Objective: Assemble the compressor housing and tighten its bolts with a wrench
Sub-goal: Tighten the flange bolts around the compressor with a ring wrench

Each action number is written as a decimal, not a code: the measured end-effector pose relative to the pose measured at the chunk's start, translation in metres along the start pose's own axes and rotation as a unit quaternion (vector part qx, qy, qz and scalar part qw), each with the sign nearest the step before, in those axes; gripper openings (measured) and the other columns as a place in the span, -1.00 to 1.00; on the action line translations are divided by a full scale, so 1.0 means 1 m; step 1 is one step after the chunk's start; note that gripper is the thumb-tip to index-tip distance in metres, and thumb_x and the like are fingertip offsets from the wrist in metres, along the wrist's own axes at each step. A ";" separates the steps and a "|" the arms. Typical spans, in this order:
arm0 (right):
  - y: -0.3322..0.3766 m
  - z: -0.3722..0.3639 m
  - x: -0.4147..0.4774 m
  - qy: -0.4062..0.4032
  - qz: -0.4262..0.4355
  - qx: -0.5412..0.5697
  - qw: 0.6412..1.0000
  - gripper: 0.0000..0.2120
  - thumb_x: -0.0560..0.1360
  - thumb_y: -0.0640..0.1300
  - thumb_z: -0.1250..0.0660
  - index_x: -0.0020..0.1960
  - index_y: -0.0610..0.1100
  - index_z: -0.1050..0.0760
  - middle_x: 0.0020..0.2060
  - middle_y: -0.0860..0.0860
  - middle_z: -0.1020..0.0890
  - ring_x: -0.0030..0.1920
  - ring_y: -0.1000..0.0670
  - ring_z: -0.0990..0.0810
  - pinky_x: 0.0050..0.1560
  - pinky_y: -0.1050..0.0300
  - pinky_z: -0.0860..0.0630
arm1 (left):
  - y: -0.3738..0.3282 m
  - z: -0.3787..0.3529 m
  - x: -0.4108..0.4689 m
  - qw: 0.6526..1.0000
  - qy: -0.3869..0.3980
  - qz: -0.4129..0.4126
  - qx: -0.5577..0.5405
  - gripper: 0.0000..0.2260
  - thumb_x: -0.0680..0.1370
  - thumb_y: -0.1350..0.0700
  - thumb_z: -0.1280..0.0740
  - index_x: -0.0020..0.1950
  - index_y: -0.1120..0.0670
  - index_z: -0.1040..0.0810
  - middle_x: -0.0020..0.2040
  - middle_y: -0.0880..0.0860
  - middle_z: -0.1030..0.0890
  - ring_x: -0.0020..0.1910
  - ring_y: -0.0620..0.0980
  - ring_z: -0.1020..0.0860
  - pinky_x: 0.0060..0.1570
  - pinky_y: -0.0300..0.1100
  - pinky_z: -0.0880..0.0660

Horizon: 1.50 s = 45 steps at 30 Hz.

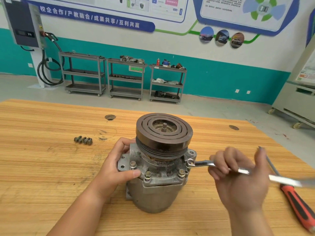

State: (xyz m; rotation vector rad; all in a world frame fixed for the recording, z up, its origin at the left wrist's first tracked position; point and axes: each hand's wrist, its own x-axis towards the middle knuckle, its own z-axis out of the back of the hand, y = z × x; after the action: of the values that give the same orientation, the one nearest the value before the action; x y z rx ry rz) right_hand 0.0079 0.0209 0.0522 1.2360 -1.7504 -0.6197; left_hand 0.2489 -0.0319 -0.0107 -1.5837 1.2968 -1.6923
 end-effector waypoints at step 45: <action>-0.013 0.024 0.071 0.114 -0.277 0.085 0.950 -0.44 0.42 0.38 -0.05 -0.53 -0.02 -0.19 -0.63 0.10 -0.34 -0.61 0.15 -0.04 -0.68 0.40 -0.12 | 0.003 0.004 -0.001 1.000 0.001 0.028 0.004 -0.49 0.22 0.09 -0.45 0.12 0.10 -0.39 0.02 -0.03 -0.61 -0.02 0.02 -0.62 -0.07 -0.14 -0.56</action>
State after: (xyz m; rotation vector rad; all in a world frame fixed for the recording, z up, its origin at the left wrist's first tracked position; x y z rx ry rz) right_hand -0.0148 -0.0519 0.0570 1.8674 -1.2807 -0.6155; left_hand 0.2520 -0.0337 -0.0136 -1.5270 1.3222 -1.6638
